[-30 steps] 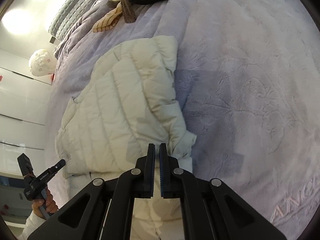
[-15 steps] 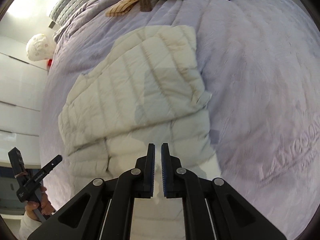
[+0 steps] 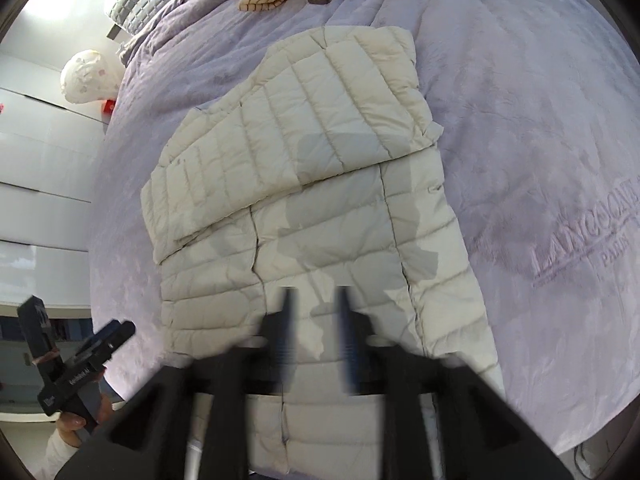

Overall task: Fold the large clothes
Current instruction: 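Open both tools and release the folded jacket sides, then move both open tools to the jacket hem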

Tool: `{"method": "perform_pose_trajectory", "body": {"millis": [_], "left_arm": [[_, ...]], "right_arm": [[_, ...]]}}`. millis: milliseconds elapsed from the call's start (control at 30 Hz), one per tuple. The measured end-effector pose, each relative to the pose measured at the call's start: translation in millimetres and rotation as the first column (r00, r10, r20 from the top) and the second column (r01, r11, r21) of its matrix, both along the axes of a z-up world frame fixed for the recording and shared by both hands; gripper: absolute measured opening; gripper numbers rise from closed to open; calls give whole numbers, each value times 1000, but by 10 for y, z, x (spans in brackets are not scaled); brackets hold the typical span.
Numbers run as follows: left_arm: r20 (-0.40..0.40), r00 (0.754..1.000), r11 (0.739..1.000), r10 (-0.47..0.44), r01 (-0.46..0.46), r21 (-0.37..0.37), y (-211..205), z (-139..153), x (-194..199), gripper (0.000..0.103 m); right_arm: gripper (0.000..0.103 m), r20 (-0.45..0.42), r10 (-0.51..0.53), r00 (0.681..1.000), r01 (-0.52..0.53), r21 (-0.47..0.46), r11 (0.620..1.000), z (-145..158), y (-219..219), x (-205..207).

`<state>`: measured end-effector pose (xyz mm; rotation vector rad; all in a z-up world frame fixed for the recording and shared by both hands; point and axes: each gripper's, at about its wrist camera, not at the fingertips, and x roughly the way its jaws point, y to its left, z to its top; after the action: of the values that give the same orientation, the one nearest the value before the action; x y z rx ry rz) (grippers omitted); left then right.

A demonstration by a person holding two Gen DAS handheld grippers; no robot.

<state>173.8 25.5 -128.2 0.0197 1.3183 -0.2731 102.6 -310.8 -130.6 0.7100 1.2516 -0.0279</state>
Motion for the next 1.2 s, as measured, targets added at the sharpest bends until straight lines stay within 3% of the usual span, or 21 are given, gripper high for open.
{"method": "perform_pose_trajectory", "body": {"millis": [33, 133, 267, 500, 800, 900, 1200], "left_arm": [[-2, 1000, 1000, -2, 2, 4, 11, 9, -39, 103], [-18, 1000, 1000, -9, 9, 12, 54, 26, -150, 103], [-17, 1000, 999, -11, 11, 32, 107, 62, -246, 103], [-31, 999, 998, -14, 16, 66, 188, 15, -322, 103], [-108, 994, 1000, 28, -27, 14, 535, -236, -487, 103], [-130, 991, 1000, 29, -29, 4, 651, -347, -554, 103], [-331, 938, 972, 100, -163, -167, 1082, -836, -755, 103]], "right_arm": [[72, 12, -5, 1000, 5, 1, 1000, 34, 13, -23], [73, 29, 0, 1000, 0, -14, 1000, 137, 59, -107], [101, 63, 15, 998, -12, -57, 998, 240, 113, -187], [103, 81, -2, 997, 2, -6, 1000, 242, 126, -294], [103, 35, -81, 996, 80, 39, 996, 87, -68, -539], [103, -19, -98, 995, 98, 58, 993, -7, -162, -624], [103, -195, -243, 950, 270, 126, 954, -554, -513, -1162]]}}
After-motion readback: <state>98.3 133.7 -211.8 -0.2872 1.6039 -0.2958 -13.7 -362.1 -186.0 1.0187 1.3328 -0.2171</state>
